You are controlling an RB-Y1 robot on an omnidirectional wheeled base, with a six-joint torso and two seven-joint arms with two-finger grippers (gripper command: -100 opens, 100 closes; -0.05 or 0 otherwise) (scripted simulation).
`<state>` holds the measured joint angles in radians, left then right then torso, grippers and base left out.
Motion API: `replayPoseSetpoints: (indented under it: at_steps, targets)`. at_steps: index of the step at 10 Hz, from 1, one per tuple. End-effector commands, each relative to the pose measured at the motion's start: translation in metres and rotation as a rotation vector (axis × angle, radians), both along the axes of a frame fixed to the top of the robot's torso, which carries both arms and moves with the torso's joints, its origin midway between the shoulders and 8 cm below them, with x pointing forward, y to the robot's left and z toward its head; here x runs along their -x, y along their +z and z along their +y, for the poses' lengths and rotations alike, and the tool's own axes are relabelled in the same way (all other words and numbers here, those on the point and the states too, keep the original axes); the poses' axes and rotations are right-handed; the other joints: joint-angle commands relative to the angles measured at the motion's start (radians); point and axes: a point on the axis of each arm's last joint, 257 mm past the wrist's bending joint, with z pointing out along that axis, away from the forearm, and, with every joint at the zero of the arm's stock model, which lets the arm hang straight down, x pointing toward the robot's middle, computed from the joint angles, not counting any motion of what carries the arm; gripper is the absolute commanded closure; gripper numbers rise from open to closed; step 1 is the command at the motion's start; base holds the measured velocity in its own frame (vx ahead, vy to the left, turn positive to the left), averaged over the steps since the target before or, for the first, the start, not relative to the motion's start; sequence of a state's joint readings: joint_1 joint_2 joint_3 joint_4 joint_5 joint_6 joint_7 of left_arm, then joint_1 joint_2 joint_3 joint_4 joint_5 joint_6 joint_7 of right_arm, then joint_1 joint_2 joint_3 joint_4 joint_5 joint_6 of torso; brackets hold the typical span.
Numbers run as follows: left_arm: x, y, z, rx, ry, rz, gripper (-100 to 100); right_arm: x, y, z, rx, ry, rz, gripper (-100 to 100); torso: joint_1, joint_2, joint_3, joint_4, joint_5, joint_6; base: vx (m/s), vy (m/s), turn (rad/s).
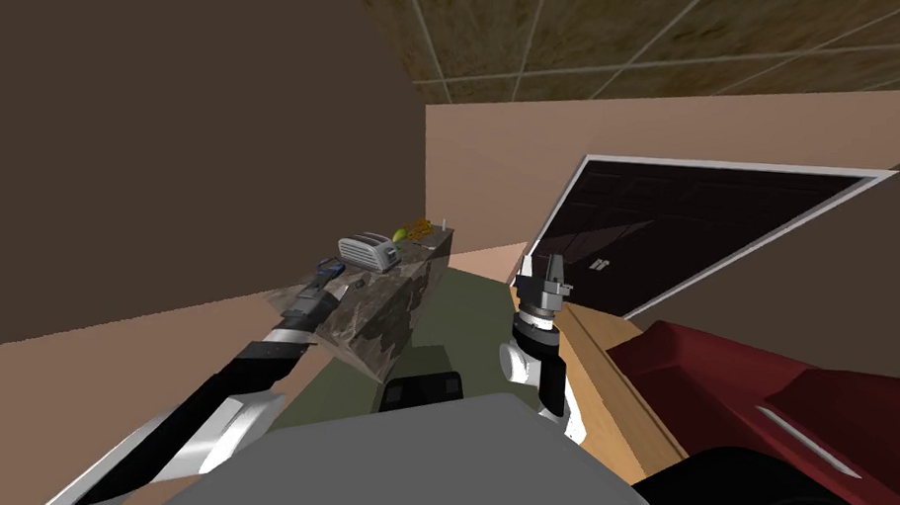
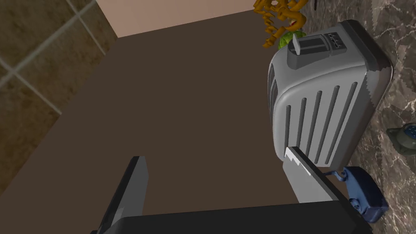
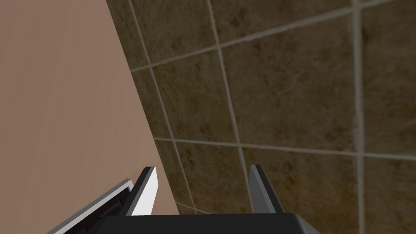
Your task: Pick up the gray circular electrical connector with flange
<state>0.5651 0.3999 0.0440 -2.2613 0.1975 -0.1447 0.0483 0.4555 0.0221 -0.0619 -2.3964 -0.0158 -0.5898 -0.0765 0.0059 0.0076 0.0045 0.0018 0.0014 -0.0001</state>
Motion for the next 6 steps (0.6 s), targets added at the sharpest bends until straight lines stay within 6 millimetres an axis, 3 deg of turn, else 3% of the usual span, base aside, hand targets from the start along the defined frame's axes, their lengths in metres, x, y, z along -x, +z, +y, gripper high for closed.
replayPoseSetpoints:
  at_steps: [1, 6]
  targets:
    - [-0.003, -0.016, 0.001, -0.016, -0.014, 0.063, -100, 0.000, 0.000, 0.000, 0.000, 0.000, 0.000, 0, 0.000, 0.000, 0.000, 0.000, 0.000, 0.000, -0.105, 0.056, -0.165]
    - [-0.005, -0.075, 0.018, -0.094, -0.033, 0.284, -100, 0.000, 0.000, 0.000, 0.000, 0.000, 0.000, 0, -0.002, -0.005, -0.003, -0.001, 0.000, 0.000, -0.069, 0.030, -0.169]
